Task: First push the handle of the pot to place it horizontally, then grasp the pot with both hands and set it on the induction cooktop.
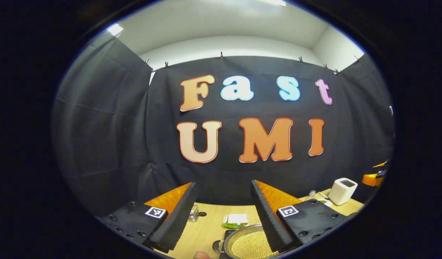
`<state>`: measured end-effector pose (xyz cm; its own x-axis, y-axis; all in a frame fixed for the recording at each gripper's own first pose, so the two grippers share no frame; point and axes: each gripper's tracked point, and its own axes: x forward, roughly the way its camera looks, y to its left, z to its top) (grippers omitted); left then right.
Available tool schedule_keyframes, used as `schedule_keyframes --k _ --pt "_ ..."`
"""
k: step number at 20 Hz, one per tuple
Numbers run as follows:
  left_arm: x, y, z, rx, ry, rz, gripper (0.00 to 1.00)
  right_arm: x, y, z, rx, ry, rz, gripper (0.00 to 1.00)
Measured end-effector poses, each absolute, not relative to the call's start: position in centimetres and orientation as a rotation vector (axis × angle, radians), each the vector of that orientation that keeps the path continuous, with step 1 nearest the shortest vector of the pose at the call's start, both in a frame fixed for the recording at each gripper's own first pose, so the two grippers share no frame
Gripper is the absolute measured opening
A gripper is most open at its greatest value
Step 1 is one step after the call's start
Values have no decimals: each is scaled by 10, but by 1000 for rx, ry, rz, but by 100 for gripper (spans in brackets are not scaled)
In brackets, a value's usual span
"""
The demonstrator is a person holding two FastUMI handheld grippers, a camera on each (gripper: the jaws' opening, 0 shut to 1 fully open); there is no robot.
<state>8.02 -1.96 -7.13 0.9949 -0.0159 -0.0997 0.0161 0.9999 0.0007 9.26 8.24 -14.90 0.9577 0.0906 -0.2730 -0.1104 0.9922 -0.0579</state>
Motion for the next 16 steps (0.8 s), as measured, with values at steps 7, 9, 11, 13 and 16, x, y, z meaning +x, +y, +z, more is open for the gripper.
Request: schedule_keyframes --k 7,9,11,13,16 --pt "46 -16 -3 -72 -11 -28 99 47 41 -59 -71 112 72 93" --pt "43 -10 1 -69 -27 -5 99 36 27 -48 -66 76 52 93" --pt "42 -16 0 -68 -20 -9 99 32 22 -48 -57 65 43 98" --pt "40 -17 6 -64 -26 -13 97 30 20 -57 -57 81 42 98" --pt "35 -11 15 -79 -39 -7 97 31 23 -65 -50 101 57 93"
